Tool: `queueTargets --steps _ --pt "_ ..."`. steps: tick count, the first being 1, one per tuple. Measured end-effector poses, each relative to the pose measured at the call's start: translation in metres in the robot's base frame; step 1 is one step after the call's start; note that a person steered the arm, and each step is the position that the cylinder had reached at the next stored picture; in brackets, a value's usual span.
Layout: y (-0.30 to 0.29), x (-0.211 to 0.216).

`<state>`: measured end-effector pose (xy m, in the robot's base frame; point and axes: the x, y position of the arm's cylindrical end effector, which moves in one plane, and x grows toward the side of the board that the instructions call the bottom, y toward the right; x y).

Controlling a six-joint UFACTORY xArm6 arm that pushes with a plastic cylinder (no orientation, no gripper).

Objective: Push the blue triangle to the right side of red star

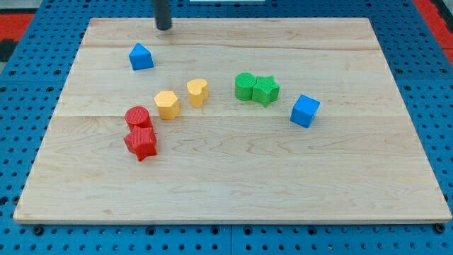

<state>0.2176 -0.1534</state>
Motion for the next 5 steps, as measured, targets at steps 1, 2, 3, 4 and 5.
queueTargets --steps 1,2,3,4,5 --pt "-0.047 0.059" --pt "-0.032 0.091" --pt "0.058 0.071" --pt "0.140 0.065" --pt "0.221 0.047"
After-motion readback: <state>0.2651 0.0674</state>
